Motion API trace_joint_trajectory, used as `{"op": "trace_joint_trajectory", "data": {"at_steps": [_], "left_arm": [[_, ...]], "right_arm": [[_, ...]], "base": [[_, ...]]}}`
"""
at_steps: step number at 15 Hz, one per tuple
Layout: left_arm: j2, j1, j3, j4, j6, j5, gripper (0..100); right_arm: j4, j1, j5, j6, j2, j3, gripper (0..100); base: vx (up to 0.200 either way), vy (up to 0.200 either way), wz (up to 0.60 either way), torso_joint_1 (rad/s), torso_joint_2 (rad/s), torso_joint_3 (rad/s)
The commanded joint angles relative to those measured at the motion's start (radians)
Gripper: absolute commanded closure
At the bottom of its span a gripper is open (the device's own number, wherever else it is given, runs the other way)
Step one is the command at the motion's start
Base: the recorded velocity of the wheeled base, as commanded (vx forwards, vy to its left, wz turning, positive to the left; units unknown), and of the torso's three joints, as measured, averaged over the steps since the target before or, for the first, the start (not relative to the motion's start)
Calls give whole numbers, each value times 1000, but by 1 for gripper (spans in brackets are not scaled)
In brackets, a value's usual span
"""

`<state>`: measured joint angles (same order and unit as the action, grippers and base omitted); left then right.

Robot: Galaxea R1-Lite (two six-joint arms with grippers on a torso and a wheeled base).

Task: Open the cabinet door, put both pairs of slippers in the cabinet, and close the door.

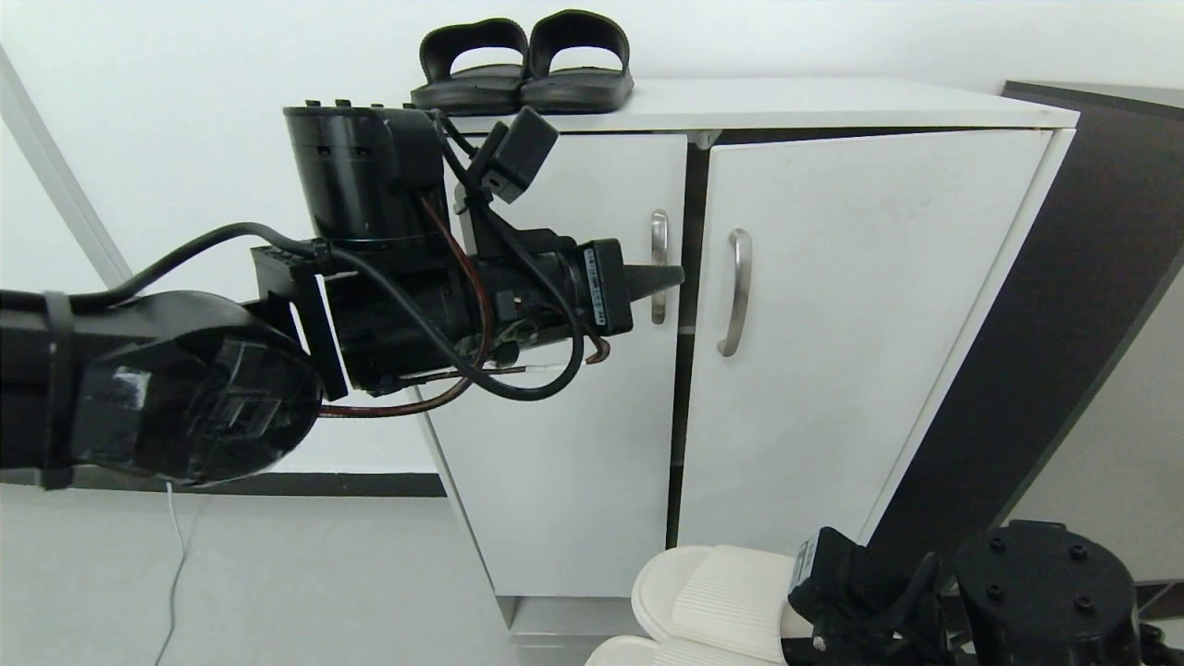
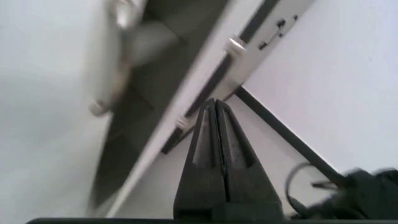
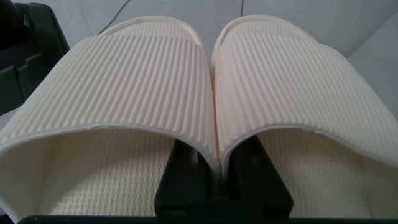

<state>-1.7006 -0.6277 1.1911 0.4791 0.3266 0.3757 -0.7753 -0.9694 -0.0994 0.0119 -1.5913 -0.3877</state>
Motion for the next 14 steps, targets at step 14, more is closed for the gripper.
{"op": "trace_joint_trajectory", "data": {"at_steps": [14], "left_arm": [[-228, -4, 231, 12, 3, 0, 100]], "right_arm": [[1, -49, -8, 16, -1, 61, 100]], "base": [[0, 0, 0, 0, 0, 0]]}}
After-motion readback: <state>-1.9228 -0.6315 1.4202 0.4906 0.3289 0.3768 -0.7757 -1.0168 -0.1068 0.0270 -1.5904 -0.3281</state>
